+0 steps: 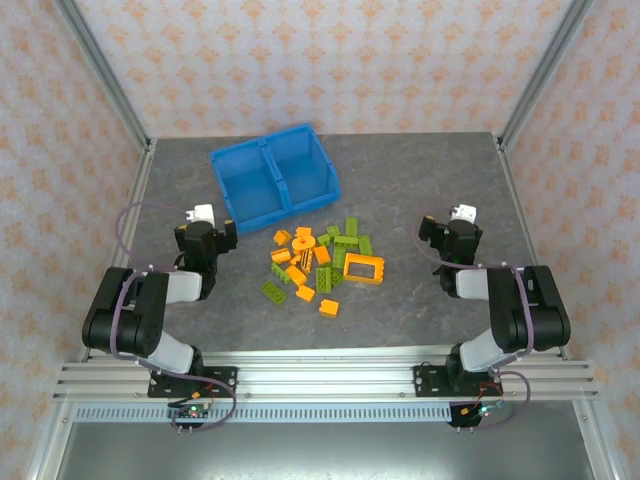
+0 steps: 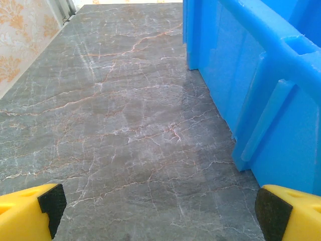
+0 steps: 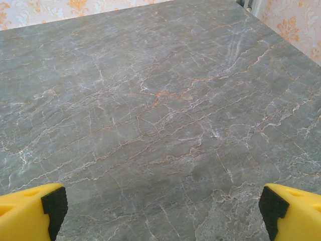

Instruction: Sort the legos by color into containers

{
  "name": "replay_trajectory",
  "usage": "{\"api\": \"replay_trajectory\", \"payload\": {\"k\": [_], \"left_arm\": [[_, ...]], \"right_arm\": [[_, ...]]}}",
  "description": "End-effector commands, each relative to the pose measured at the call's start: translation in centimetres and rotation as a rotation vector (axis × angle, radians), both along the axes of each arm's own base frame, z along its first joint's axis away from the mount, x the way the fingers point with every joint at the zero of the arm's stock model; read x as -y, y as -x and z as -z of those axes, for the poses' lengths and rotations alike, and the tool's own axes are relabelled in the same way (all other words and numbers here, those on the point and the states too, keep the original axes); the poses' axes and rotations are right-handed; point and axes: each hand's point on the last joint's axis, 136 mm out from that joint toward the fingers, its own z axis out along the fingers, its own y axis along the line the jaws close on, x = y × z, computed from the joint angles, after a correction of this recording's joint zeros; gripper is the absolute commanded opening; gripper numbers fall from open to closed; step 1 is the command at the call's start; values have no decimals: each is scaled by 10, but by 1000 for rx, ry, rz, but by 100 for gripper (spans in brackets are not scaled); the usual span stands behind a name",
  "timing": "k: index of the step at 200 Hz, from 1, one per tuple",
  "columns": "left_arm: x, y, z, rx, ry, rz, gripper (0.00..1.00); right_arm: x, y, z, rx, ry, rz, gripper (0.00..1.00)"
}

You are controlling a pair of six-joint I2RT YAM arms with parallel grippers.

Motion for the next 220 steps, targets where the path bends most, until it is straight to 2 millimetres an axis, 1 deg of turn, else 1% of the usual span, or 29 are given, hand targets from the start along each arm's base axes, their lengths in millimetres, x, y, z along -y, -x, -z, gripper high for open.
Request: {"api": "replay_trajectory", "payload": {"k": [1, 106, 122, 129, 133, 135, 146, 161, 166, 169, 172, 179, 189, 210, 216, 218, 220], "left_arm": [[-3, -7, -19, 56, 3, -25, 100], [-3, -7, -19, 55, 3, -25, 100], [-3, -7, -19, 55, 3, -26, 100], [-3, -7, -19, 55, 3, -25, 100], [-3, -7, -19, 56, 4, -23, 100], [-3, -7, -19, 57, 4, -24, 100], [-3, -6, -19, 57, 4, -25, 100], [-4, -6, -24, 54, -1, -31, 100], [-4, -6, -29, 48, -4, -39, 100], [-6, -5, -31, 36, -8, -48, 100], [-7, -4, -35, 27, -9, -61, 100], [-10, -1, -42, 10, -7, -92, 100], [-11, 6, -58, 30, 6, -110, 100], [0, 19, -91, 93, 118, -92, 100], [4, 22, -104, 108, 158, -89, 100], [5, 23, -105, 99, 168, -89, 100], [6, 25, -108, 98, 183, -93, 100]], "right_arm": [[2, -5, -6, 13, -1, 6, 99], [1, -5, -6, 15, -1, 4, 99], [4, -2, -18, 8, 16, 31, 99], [8, 1, -27, -13, 21, 69, 99], [12, 2, -36, -12, 15, 100, 99], [14, 4, -36, -27, 12, 117, 99], [25, 14, -50, -25, -39, 218, 99], [28, 29, -63, -26, -149, 290, 99], [25, 33, -63, -49, -199, 305, 99], [23, 34, -71, -42, -233, 305, 99], [20, 37, -73, -55, -261, 301, 99], [10, 39, -79, -85, -324, 277, 99], [-7, 39, -84, -133, -406, 219, 99], [-46, 38, -88, -244, -517, 96, 99], [-59, 36, -95, -261, -522, 43, 99], [-63, 35, -90, -286, -517, 32, 99], [-68, 35, -90, -301, -512, 16, 99]]}}
